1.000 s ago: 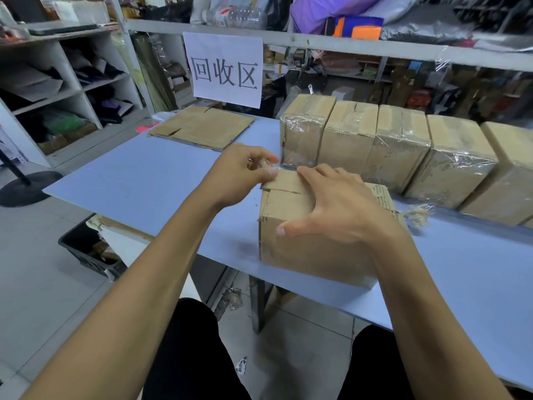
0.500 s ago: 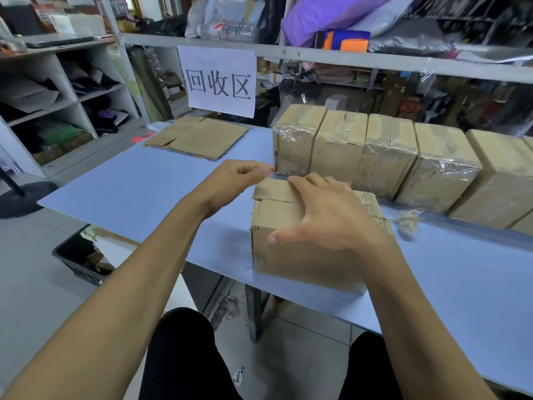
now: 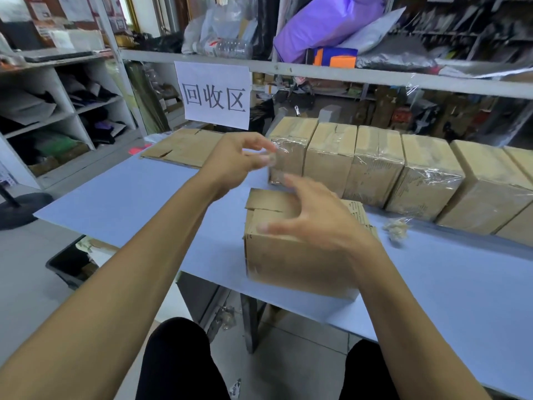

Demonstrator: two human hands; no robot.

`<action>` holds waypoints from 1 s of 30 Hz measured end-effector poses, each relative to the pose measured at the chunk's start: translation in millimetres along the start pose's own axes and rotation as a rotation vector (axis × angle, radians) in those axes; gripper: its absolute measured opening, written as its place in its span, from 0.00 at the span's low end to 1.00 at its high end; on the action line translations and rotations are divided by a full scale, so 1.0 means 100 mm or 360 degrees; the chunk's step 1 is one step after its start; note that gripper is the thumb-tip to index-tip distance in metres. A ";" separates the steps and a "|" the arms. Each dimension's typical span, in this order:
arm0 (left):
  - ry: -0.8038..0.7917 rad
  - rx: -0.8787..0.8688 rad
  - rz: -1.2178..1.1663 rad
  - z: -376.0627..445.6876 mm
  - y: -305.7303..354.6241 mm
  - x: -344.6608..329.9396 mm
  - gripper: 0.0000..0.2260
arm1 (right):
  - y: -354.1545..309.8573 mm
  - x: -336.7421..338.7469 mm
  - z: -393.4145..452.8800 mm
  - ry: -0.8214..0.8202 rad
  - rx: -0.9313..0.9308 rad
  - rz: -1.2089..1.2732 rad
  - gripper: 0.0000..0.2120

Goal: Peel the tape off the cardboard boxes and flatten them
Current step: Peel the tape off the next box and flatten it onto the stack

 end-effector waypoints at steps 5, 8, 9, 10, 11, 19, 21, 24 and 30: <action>-0.0195 -0.0119 -0.0249 -0.20 0.32 -0.51 0.05 | 0.10 0.57 -0.34 0.0933 0.0315 0.0761 0.16; -0.0075 -0.0176 0.0024 -0.17 0.47 -0.65 0.07 | 0.17 0.70 -0.48 0.1074 0.0360 0.0652 0.03; -0.0065 -0.0191 0.0060 -0.18 0.53 -0.72 0.11 | 0.27 0.76 -0.52 0.1090 0.0321 0.0643 0.03; -0.0079 -0.0193 0.0100 -0.18 0.60 -0.80 0.15 | 0.39 0.84 -0.58 0.1134 0.0273 0.0636 0.03; -0.0101 -0.0196 0.0207 -0.19 0.66 -0.89 0.17 | 0.56 0.94 -0.64 0.1193 0.0219 0.0631 0.03; -0.0182 -0.0302 0.1047 -0.25 0.48 -1.31 0.06 | 2.17 0.78 -0.88 0.0967 -0.0470 0.0280 0.09; -0.0136 -0.0318 0.1090 -0.24 0.49 -1.32 0.07 | 2.39 0.61 -0.82 0.0888 -0.0507 0.0282 0.05; -0.0101 -0.0329 0.1124 -0.23 0.50 -1.33 0.06 | 2.56 0.52 -0.78 0.0879 -0.0532 0.0282 0.05; -0.0013 -0.0360 0.1192 -0.29 0.54 -1.33 0.07 | 2.62 0.42 -0.78 0.0552 -0.0659 0.0224 0.31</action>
Point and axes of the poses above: each hand's wrist, its own z-axis towards the middle knuckle, its own x-axis out of the back of the hand, y = z × x, the point moved 9 cm from there along z, towards the middle knuckle, and after that the axes turned 11 degrees about -y, right-handed, at the moved point
